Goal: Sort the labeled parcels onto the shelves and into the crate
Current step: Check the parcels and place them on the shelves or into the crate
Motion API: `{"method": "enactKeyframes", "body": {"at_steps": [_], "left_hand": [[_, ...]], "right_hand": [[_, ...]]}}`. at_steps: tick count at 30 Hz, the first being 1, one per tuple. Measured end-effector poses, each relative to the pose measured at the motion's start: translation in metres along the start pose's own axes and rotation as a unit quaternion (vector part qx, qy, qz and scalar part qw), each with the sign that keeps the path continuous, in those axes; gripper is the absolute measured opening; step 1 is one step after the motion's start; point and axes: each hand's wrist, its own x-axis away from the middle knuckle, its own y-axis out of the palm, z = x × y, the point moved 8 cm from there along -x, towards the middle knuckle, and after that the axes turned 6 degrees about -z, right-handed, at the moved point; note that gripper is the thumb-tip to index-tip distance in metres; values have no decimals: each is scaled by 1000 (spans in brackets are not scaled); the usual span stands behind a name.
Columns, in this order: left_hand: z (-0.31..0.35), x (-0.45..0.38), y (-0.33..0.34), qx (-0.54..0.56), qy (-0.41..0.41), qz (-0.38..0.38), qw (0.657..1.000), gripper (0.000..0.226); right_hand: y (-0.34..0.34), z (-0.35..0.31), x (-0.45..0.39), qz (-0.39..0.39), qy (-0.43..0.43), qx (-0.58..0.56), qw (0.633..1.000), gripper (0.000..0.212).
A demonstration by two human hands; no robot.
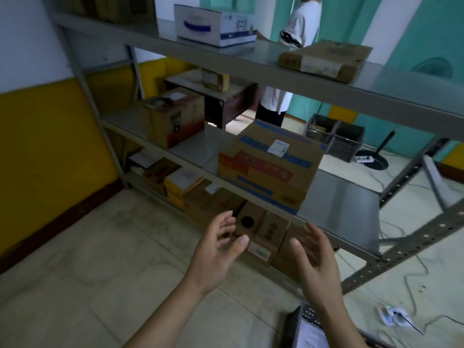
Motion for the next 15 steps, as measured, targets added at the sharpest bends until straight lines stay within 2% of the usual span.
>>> {"method": "enactKeyframes", "body": {"at_steps": [7,15], "left_hand": [[10,-8,-129,-4,19,47,999,71],[-1,-43,-239,7,16,129,991,65]], "right_hand": [[122,-57,-23,-28,-23,-18,999,67],[242,-92,-85,-87,-55,-26,994,67]]}}
